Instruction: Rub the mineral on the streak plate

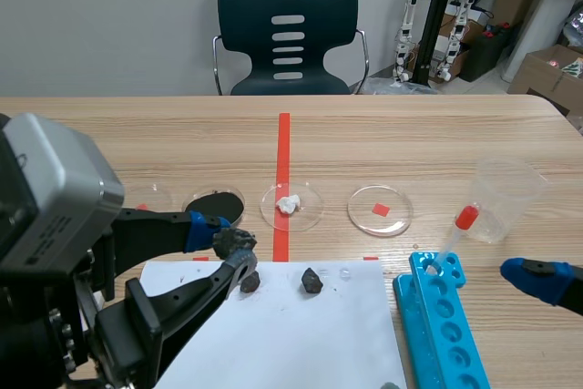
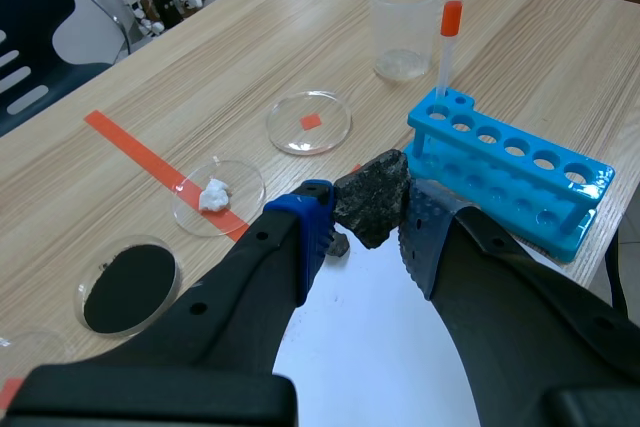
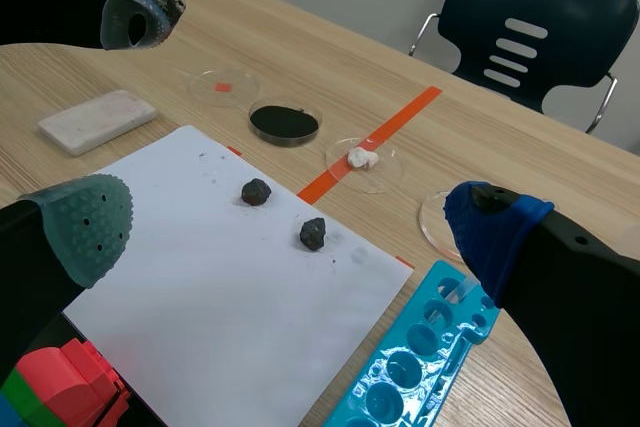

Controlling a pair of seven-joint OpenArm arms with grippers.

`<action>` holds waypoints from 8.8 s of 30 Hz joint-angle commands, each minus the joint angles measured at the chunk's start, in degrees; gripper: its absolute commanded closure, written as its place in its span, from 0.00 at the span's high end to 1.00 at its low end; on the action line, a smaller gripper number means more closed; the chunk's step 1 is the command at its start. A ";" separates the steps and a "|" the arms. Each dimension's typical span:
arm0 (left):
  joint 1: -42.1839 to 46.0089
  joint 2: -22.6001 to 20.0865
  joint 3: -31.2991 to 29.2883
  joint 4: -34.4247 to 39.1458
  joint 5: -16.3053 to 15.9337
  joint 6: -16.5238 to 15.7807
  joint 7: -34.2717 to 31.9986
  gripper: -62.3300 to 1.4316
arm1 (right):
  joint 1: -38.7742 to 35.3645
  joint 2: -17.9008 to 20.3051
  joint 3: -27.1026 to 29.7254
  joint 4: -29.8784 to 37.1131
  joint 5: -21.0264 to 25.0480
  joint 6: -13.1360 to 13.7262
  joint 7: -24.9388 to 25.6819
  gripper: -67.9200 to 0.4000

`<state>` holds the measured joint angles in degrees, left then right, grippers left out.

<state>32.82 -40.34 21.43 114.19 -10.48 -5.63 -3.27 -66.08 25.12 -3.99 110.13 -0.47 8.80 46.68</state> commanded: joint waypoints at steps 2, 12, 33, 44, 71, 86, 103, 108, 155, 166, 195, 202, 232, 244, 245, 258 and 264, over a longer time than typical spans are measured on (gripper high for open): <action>-0.15 0.17 -0.02 0.57 -0.37 0.28 -0.98 0.18 | 0.22 0.26 0.15 0.66 0.66 -0.02 1.03 1.00; -0.15 0.48 -0.02 0.57 -0.37 0.28 -1.25 0.18 | 0.22 0.26 0.15 0.66 0.66 -0.02 1.03 1.00; -0.17 0.48 -0.02 0.57 -0.35 0.28 -1.27 0.18 | 0.22 0.26 0.15 0.66 0.66 -0.02 1.03 1.00; -0.57 1.03 -0.04 0.57 -1.97 0.35 4.26 0.18 | 0.22 0.26 0.15 0.66 0.66 -0.02 1.05 1.00; -25.49 16.68 -10.16 -19.98 -15.47 27.08 61.33 0.18 | 0.22 0.26 0.15 0.66 0.66 -0.02 1.03 1.00; -36.04 16.68 -11.50 -32.87 -15.43 26.95 73.16 0.18 | 0.22 0.26 0.15 0.66 0.66 -0.02 1.03 1.00; -40.79 18.47 -11.50 -43.15 -15.02 24.96 75.10 0.18 | 0.22 0.26 0.15 0.66 0.66 -0.02 1.03 1.00; -40.79 18.56 -11.50 -43.15 -14.99 24.98 73.50 0.18 | 0.22 0.26 0.15 0.66 0.66 -0.02 1.03 1.00; -40.76 18.53 -11.50 -43.17 -3.80 26.93 75.12 0.18 | 0.22 0.26 0.15 0.66 0.66 -0.02 1.03 1.00; -40.79 18.56 -11.50 -43.39 -14.12 22.56 72.89 0.18 | 0.22 0.26 0.15 0.66 0.66 -0.02 1.03 1.00; -42.97 18.38 -11.47 -49.37 -4.70 25.64 74.90 0.18 | 0.22 0.26 0.15 0.66 0.66 -0.02 1.03 1.00; -42.97 18.40 -11.47 -49.37 -11.93 23.04 73.53 0.18 | 0.22 0.26 0.15 0.66 0.66 -0.02 1.03 1.00; -42.95 18.36 -11.47 -49.27 -10.82 22.21 73.68 0.18 | 0.22 0.26 0.15 0.66 0.66 -0.02 1.03 1.00; -42.95 18.36 -11.50 -49.20 -5.29 24.59 74.27 0.18 | 0.22 0.26 0.15 0.66 0.66 -0.02 1.03 1.00; -42.95 18.36 -11.50 -49.00 -5.31 24.59 74.25 0.18 | 0.22 0.26 0.15 0.66 0.66 -0.02 1.03 1.00; -34.86 15.34 -13.86 -28.20 -6.99 24.55 56.26 0.18 | 0.22 0.26 0.15 0.66 0.66 -0.02 1.05 1.00; -27.32 15.37 -16.79 -19.89 -9.51 24.33 43.85 0.18 | 0.22 0.26 0.15 0.66 0.66 -0.02 1.03 1.00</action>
<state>4.56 -24.80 5.06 94.24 -20.01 18.81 41.71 -66.08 25.12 -3.99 110.13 -0.47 8.80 46.65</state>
